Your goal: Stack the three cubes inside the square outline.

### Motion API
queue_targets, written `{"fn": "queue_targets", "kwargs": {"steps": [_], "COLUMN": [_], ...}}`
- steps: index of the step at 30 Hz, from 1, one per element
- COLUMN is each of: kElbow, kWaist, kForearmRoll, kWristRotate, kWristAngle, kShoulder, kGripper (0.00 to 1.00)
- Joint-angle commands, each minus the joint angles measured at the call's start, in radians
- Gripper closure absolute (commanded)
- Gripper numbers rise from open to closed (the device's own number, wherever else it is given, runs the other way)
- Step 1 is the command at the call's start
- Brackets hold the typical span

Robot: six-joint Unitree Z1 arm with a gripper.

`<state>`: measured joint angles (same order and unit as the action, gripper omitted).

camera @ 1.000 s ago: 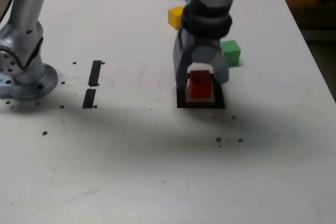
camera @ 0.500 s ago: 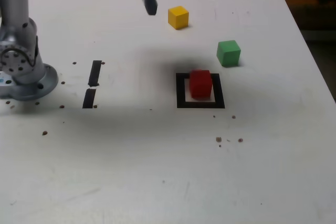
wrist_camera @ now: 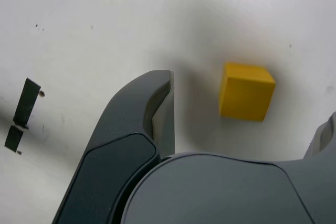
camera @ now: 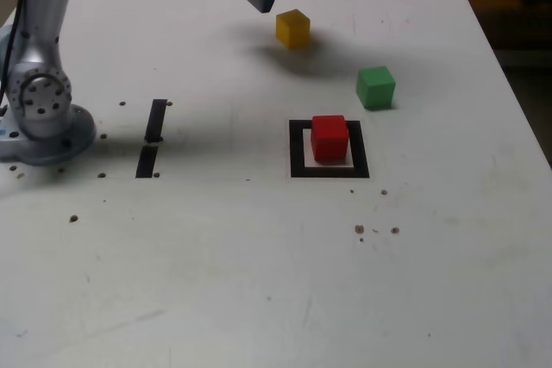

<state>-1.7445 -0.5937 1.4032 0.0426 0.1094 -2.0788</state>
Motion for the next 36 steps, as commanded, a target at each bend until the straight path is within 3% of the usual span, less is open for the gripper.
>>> {"fn": "queue_targets", "kwargs": {"steps": [1,12,18,23,26,30,33,36], "kElbow": [-0.002,0.002,-0.005,-0.002,0.0,0.004,0.009,0.011], "kWaist": [-0.011,-0.017,-0.017,-0.017,-0.017,-0.017,-0.017,-0.017], "kForearmRoll": [-0.011,-0.054,-0.067,-0.068,-0.071,-0.09,-0.115,-0.129], "kWristRotate": [-0.007,-0.023,-0.021,-0.014,-0.011,-0.007,-0.007,-0.007], "kWristAngle": [0.002,-0.039,-0.04,-0.064,-0.083,-0.095,-0.081,-0.056], "kShoulder": [-0.017,-0.083,-0.11,-0.124,-0.13,-0.137,-0.136,-0.132], "kGripper": [0.01,0.07,0.15,0.22,0.32,0.53,0.68,0.75]}}
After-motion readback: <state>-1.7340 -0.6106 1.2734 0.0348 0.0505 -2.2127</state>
